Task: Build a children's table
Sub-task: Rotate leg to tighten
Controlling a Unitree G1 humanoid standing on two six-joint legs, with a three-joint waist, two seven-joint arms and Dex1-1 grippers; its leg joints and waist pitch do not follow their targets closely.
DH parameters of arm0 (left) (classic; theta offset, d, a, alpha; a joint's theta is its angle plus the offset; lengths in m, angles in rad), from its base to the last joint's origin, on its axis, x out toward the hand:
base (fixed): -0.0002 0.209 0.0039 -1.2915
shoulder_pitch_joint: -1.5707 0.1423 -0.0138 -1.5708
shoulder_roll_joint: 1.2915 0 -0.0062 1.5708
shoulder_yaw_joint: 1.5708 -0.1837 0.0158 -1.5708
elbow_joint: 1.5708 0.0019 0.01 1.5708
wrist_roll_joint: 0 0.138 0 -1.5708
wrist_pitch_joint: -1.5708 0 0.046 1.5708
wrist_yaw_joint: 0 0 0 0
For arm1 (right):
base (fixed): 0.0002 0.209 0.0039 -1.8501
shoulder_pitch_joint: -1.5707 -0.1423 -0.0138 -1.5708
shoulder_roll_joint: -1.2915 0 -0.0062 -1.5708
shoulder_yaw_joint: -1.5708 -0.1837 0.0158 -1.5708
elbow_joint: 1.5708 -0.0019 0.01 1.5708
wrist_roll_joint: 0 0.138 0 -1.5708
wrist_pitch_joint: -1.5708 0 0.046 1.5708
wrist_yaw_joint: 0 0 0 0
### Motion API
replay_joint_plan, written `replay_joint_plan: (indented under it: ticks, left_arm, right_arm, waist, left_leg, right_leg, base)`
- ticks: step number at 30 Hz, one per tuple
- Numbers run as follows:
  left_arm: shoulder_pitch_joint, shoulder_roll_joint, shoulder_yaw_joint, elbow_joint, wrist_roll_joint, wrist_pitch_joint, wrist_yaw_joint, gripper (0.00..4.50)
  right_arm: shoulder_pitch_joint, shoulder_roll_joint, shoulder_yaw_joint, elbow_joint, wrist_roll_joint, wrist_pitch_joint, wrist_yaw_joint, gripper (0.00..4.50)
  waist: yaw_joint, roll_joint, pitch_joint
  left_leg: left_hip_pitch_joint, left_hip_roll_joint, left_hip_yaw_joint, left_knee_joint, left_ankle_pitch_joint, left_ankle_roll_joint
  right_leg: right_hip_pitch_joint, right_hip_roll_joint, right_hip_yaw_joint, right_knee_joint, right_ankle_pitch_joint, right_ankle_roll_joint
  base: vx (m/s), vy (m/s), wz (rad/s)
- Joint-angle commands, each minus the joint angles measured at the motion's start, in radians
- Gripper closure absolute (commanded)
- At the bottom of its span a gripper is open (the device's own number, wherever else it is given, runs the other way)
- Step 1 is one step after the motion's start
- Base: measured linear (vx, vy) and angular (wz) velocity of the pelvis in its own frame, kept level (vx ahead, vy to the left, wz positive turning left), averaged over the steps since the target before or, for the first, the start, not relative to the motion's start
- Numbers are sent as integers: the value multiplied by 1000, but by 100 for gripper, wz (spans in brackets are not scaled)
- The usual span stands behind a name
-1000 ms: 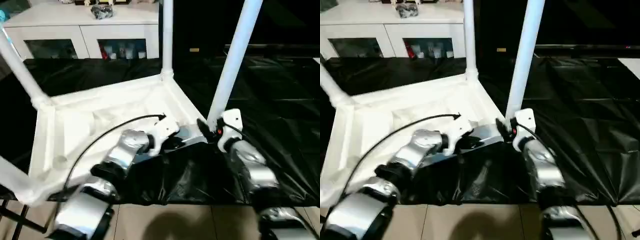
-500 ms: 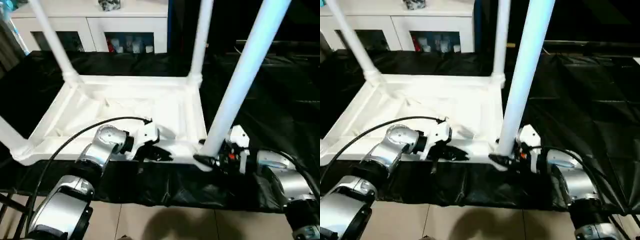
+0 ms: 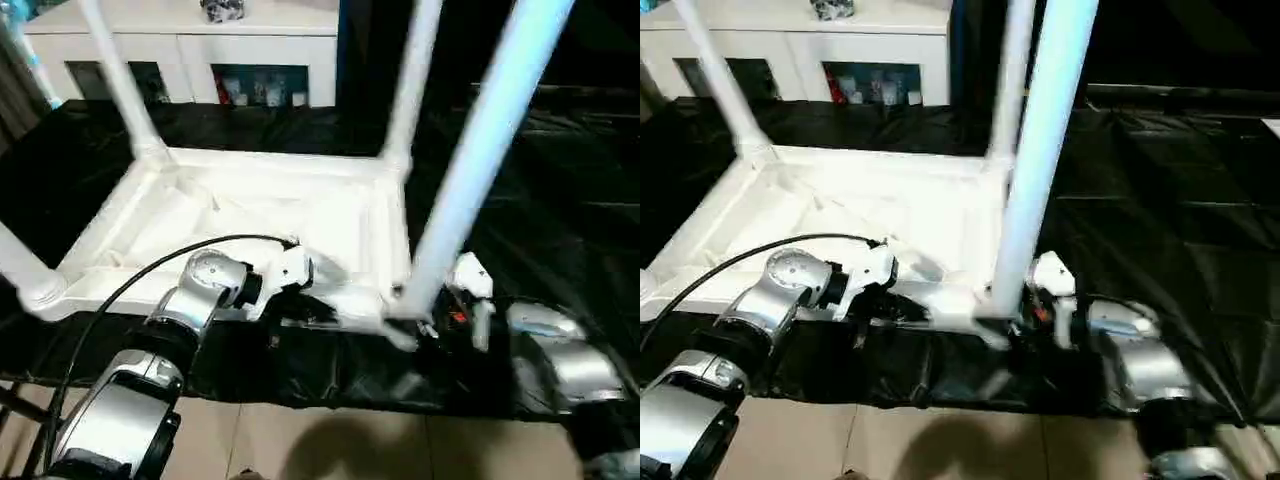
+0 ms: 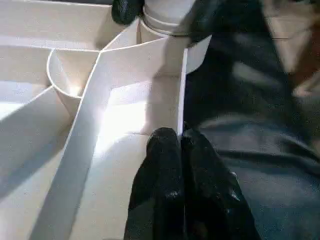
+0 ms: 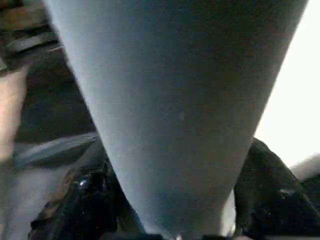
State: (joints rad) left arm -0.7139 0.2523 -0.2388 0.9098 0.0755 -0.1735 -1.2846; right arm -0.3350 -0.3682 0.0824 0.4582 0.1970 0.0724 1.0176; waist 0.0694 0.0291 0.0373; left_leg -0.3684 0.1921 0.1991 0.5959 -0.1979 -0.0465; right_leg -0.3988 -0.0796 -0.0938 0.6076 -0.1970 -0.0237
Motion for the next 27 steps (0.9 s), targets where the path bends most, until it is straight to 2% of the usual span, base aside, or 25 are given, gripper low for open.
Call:
replay_joint_plan:
  ticks: [1, 2, 3, 4, 5, 6, 7, 8, 9, 10, 11, 12, 13, 15, 19, 21, 22, 27]
  left_arm:
    - [-22, -37, 24, 3, -5, 18, 86, 450]
    - [-22, -37, 24, 3, -5, 18, 86, 450]
    - [-26, -82, 23, -2, 8, 52, 169, 450]
    - [-26, -82, 23, -2, 8, 52, 169, 450]
    - [-30, -115, 22, -3, 12, 74, 215, 450]
    - [-30, -115, 22, -3, 12, 74, 215, 450]
    - [-35, -150, 15, 2, 24, 94, 266, 450]
    - [-38, -182, 11, 8, 30, 107, 306, 450]
    - [-39, -201, 8, 12, 33, 115, 330, 450]
    - [-43, -258, -1, 22, 44, 134, 401, 450]
    - [-43, -258, -1, 22, 44, 134, 401, 450]
    - [-42, -273, -6, 23, 47, 133, 414, 450]
    - [-41, -279, -14, 23, 49, 123, 414, 450]
    - [-39, -277, -16, 20, 46, 116, 407, 450]
    - [-25, -225, -7, 4, 34, 70, 339, 450]
    - [-23, -214, -4, 3, 33, 61, 329, 450]
    - [-20, -202, 2, -1, 30, 54, 312, 450]
    - [-12, -158, 9, -12, 16, 30, 237, 450]
  right_arm:
    - [-8, 32, 19, 47, -35, 5, -91, 191]
    - [-8, 32, 19, 47, -35, 5, -91, 191]
    - [-40, 92, -21, 114, -63, 4, -274, 191]
    - [-40, 92, -21, 114, -63, 4, -274, 191]
    - [-57, 128, -36, 149, -79, 2, -373, 191]
    - [-57, 128, -36, 149, -79, 2, -373, 191]
    - [-73, 166, -40, 185, -95, 4, -461, 191]
    - [-89, 196, -37, 218, -111, -2, -524, 191]
    - [-99, 214, -36, 237, -121, -6, -562, 191]
    - [-130, 267, -30, 295, -146, -24, -661, 191]
    - [-130, 267, -30, 295, -146, -24, -661, 191]
    - [-142, 288, -39, 310, -137, -33, -680, 191]
    - [-152, 308, -52, 315, -127, -48, -694, 135]
    - [-156, 316, -58, 314, -120, -60, -693, 119]
    - [-151, 287, -70, 287, -104, -109, -609, 86]
    - [-148, 275, -68, 280, -105, -116, -591, 66]
    - [-146, 260, -63, 279, -106, -129, -563, 53]
    - [-128, 201, -41, 244, -90, -149, -431, 53]
  waist:
    - [-4, -12, -51]
    - [-7, -13, -51]
    - [-12, -8, -50]
    - [-15, -9, -51]
    - [-17, -8, -52]
    - [-22, -9, -51]
    - [-21, -9, -53]
    - [-22, -8, -52]
    - [-22, -2, -51]
    - [-27, -5, -50]
    - [-31, -6, -49]
    - [-30, -7, -49]
    - [-30, -6, -49]
    - [-30, -6, -49]
    - [-30, -5, -52]
    - [-31, -8, -53]
    - [-30, -5, -53]
    - [-26, -6, -54]
  left_leg:
    - [11, 47, -25, -71, -187, 52]
    - [11, 45, -25, -71, -190, 51]
    - [11, 48, -25, -72, -187, 48]
    - [11, 49, -26, -72, -185, 45]
    - [11, 46, -28, -73, -186, 41]
    - [11, 46, -26, -72, -180, 41]
    - [10, 44, -26, -70, -174, 48]
    - [10, 45, -25, -70, -169, 49]
    - [11, 45, -26, -71, -170, 50]
    - [13, 44, -26, -71, -179, 42]
    - [13, 43, -25, -72, -182, 34]
    - [14, 40, -25, -71, -192, 42]
    - [13, 39, -25, -70, -198, 49]
    - [11, 38, -26, -72, -206, 66]
    - [9, 40, -28, -73, -200, 78]
    - [6, 41, -26, -71, -186, 88]
    - [4, 41, -26, -70, -171, 98]
    - [3, 43, -25, -68, -161, 113]
  right_leg:
    - [51, -84, 55, -88, -244, -200]
    - [52, -82, 55, -90, -255, -196]
    - [50, -81, 57, -90, -248, -199]
    - [49, -81, 58, -88, -238, -201]
    - [52, -81, 57, -87, -236, -205]
    - [50, -81, 58, -87, -224, -210]
    - [54, -81, 59, -87, -214, -210]
    - [52, -80, 60, -85, -202, -212]
    - [51, -81, 59, -86, -201, -214]
    - [49, -80, 58, -89, -219, -213]
    - [49, -80, 59, -91, -233, -212]
    - [51, -81, 58, -95, -258, -203]
    - [51, -82, 57, -96, -267, -201]
    - [52, -81, 57, -99, -292, -184]
    - [54, -82, 57, -96, -269, -181]
    - [55, -81, 57, -92, -232, -190]
    - [55, -82, 56, -90, -217, -198]
    - [57, -83, 55, -90, -214, -203]
  base:
    - [0, 0, 0]
    - [0, 0, 0]
    - [0, 0, 0]
    - [0, 0, 0]
    - [0, 0, 0]
    - [0, 0, 0]
    - [0, 0, 0]
    - [0, 0, 0]
    - [0, 0, 0]
    - [0, 0, 0]
    - [0, 0, 0]
    - [0, 0, 0]
    - [0, 0, 0]
    - [0, 0, 0]
    - [0, 0, 0]
    - [0, 0, 0]
    - [0, 0, 0]
    - [0, 0, 0]
